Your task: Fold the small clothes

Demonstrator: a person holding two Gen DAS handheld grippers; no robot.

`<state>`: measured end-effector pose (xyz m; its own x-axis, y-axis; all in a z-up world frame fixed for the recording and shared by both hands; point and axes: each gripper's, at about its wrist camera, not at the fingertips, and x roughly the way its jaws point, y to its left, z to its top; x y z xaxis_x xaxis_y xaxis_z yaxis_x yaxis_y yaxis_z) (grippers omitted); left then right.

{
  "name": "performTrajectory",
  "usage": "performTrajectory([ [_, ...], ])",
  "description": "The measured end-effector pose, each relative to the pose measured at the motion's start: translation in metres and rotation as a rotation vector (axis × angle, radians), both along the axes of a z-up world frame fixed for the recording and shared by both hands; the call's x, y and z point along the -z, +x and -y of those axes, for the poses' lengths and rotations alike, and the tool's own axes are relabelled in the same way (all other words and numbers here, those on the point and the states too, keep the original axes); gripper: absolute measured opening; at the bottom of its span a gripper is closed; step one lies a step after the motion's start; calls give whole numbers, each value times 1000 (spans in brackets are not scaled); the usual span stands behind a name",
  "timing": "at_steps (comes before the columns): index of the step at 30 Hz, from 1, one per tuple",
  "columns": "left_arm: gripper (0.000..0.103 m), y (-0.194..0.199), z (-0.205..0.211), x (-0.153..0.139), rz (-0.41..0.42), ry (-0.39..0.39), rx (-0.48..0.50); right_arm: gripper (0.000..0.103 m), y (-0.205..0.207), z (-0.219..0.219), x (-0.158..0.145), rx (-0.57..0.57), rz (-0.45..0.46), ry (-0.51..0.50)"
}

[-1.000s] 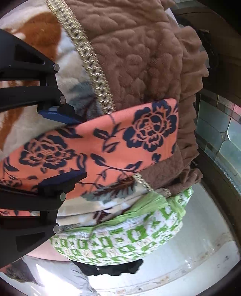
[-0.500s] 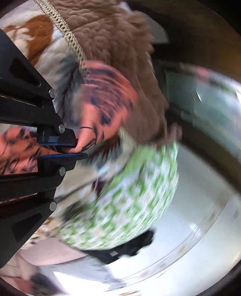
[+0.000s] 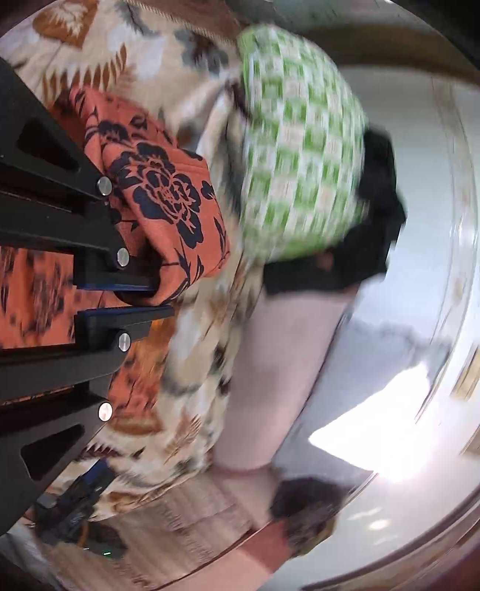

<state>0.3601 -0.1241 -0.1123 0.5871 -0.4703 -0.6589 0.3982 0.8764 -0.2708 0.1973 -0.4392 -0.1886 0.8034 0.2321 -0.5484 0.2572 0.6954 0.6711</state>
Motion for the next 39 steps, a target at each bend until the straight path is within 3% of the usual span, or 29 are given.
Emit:
performTrajectory([
  [2,7,-15,48,13,-38,18,86,66,-4,16,-1,37,-1,22],
  [4,25,-26,96,36,-127,44,202,66,-7,29,-1,69,-12,19],
  [5,47,-31,110,45,-175,70,235,66,-8,35,1,82,-22,17],
  [7,57,-42,126,61,-223,123,269,67,-9,44,5,86,-35,55],
  [9,57,-49,114,64,-181,133,246,68,-10,49,9,75,-44,100],
  [11,58,-51,87,60,-149,92,199,69,-8,46,8,62,-48,86],
  [14,72,-52,20,56,-97,-12,53,69,-1,28,9,7,-58,54],
  [18,73,-41,-65,78,-40,99,-265,69,13,-8,9,-128,-88,-27],
  [20,73,-35,-95,96,-65,138,-380,68,17,-36,6,-208,-85,-118],
  [22,73,-27,-119,118,-112,126,-453,68,22,-69,5,-304,-82,-219],
  [26,73,-14,-132,149,-200,223,-508,68,25,-132,15,-477,-101,-472],
  [31,73,-6,-137,169,-269,225,-492,69,25,-180,37,-589,-134,-743],
  [36,73,-9,-130,169,-254,242,-468,69,36,-199,56,-589,-151,-820],
  [39,73,-10,-130,169,-255,240,-466,65,44,-196,66,-543,-173,-802],
])
